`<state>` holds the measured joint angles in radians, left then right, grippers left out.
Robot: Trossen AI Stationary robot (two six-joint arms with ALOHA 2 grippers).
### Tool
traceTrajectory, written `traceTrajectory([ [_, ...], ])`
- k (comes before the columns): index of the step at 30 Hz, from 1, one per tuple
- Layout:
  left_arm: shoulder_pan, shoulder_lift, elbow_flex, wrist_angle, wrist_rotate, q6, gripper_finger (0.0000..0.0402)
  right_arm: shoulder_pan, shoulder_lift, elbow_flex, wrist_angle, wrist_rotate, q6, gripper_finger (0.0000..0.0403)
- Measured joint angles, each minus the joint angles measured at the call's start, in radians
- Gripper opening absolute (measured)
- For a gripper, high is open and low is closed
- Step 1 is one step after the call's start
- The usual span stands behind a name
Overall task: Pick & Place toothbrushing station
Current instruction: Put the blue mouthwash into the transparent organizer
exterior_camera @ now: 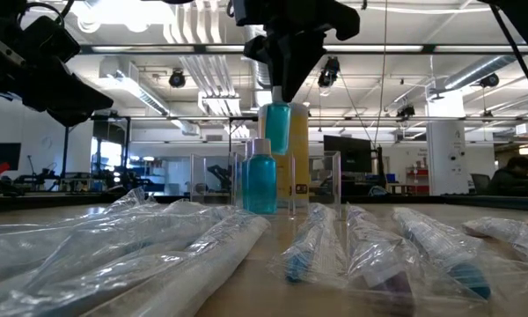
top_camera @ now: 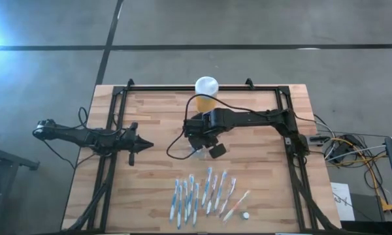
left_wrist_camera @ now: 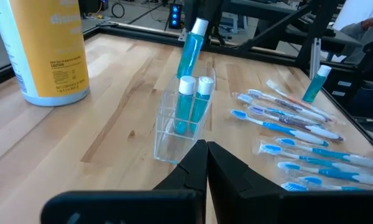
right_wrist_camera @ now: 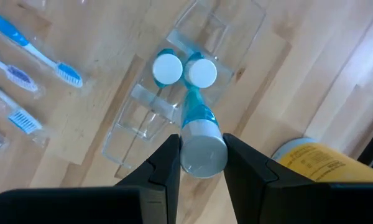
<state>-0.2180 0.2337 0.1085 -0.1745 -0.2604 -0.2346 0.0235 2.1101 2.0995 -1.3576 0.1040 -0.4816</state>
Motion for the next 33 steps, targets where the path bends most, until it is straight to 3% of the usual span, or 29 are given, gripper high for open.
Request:
traceTrajectory([
  [33, 0.0, 0.0, 0.0, 0.001, 0.0, 0.026, 0.0013, -0.019, 0.0, -0.149, 0.106, -0.054, -0.047, 0.0091],
])
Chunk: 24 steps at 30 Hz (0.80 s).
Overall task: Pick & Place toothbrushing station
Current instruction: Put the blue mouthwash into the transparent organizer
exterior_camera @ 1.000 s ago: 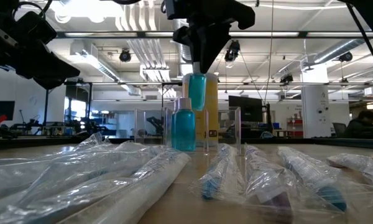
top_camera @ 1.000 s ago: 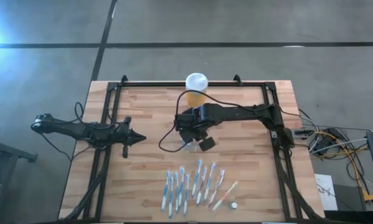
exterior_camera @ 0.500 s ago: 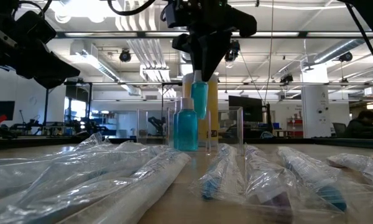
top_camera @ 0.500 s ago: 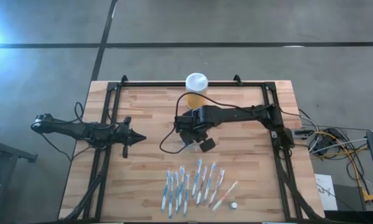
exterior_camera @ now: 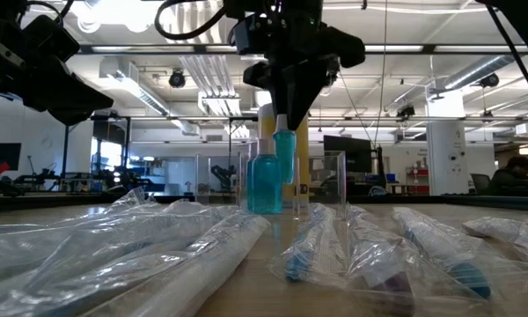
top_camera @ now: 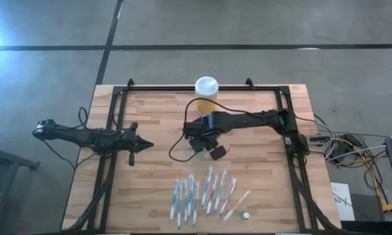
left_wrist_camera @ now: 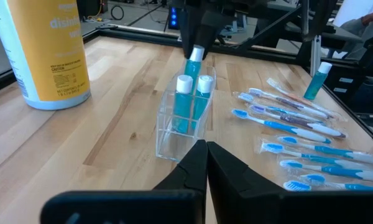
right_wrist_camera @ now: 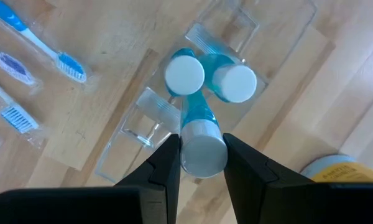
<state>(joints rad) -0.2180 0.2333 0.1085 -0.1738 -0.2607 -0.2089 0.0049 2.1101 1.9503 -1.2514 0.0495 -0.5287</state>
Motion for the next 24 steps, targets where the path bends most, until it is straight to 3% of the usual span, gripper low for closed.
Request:
traceTrajectory([
  [16, 0.0, 0.0, 0.0, 0.0, 0.0, 0.0, 0.0013, -0.036, 0.0, -0.107, 0.092, -0.032, -0.032, 0.0092],
  [24, 0.0, 0.0, 0.0, 0.0, 0.0, 0.0, 0.0014, -0.039, 0.0, -0.097, 0.114, -0.026, -0.017, 0.0142],
])
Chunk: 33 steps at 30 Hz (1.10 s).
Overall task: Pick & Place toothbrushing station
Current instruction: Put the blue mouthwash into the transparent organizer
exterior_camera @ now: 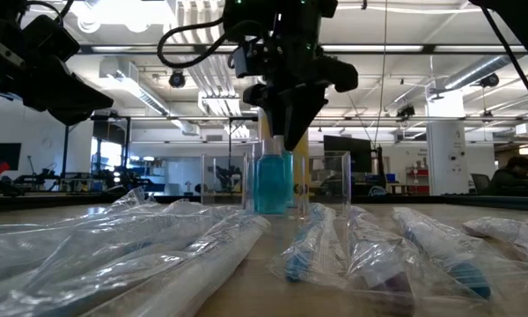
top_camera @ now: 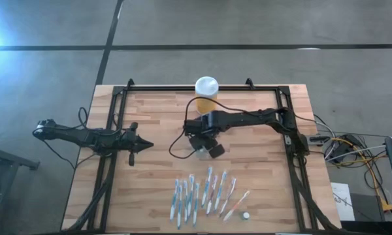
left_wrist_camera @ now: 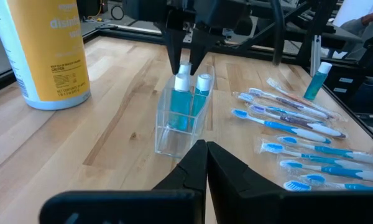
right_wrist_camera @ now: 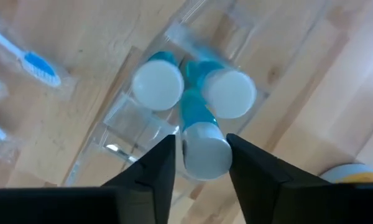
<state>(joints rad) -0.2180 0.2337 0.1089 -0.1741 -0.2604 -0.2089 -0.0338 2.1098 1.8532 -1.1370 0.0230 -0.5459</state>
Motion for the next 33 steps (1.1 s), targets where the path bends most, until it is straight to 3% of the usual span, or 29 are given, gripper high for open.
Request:
traceTrajectory([
  [11, 0.0, 0.0, 0.0, 0.0, 0.0, 0.0, 0.0013, 0.0, 0.0, 0.089, -0.039, 0.002, 0.05, 0.0178],
  [21, 0.0, 0.0, 0.0, 0.0, 0.0, 0.0, 0.001, 0.011, -0.019, 0.323, -0.43, 0.004, 0.295, 0.0174],
  [25, 0.0, 0.0, 0.0, -0.001, 0.0, -0.007, 0.001, 0.06, -0.113, 0.332, -0.412, -0.038, 0.385, 0.0167],
  [28, 0.0, 0.0, 0.0, -0.002, 0.001, -0.014, 0.001, 0.127, -0.225, 0.296, -0.284, -0.075, 0.418, 0.0158],
  [31, 0.0, 0.0, 0.0, -0.002, 0.001, -0.022, 0.0011, 0.216, -0.357, 0.232, -0.169, -0.008, 0.473, 0.0146],
  [33, 0.0, 0.0, 0.0, -0.002, 0.001, -0.022, 0.0012, 0.283, -0.447, 0.171, -0.123, 0.103, 0.527, 0.0138],
])
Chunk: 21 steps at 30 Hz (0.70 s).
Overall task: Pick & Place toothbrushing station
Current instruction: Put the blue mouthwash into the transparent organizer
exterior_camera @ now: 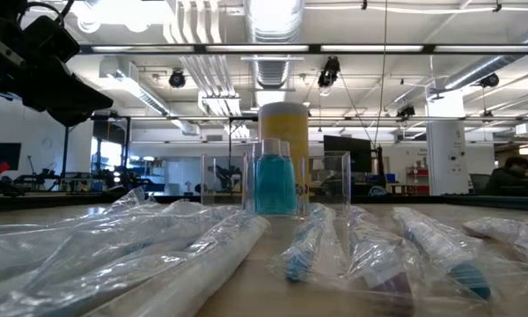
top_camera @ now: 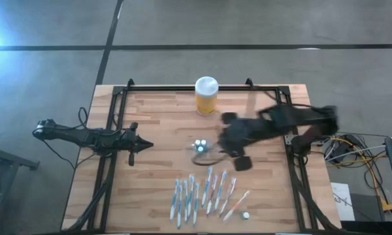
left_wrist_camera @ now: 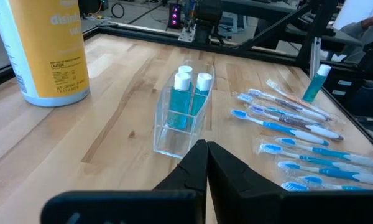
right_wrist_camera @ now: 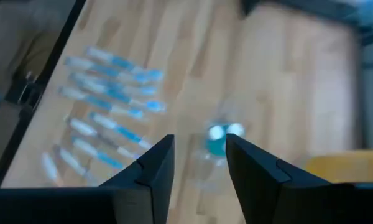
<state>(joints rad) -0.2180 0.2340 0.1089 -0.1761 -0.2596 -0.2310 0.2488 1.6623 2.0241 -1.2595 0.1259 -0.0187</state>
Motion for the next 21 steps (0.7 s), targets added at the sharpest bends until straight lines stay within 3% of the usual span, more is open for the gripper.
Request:
traceTrajectory([
  [5, 0.0, 0.0, 0.0, 0.0, 0.0, -0.005, 0.001, 0.174, -0.205, -0.194, 0.112, 0.305, 0.202, 0.0117],
  [10, 0.0, 0.0, 0.0, 0.0, 0.0, -0.034, 0.0012, 0.328, -0.35, -0.424, 0.149, 0.516, 0.478, 0.0093],
  [17, 0.0, 0.0, 0.0, 0.0, 0.0, -0.05, 0.0014, 0.437, -0.41, -0.713, 0.24, 0.572, 0.778, 0.0056],
  [21, 0.0, 0.0, 0.0, 0.0, 0.0, -0.053, 0.0014, 0.448, -0.392, -0.816, 0.354, 0.51, 0.838, 0.0039],
])
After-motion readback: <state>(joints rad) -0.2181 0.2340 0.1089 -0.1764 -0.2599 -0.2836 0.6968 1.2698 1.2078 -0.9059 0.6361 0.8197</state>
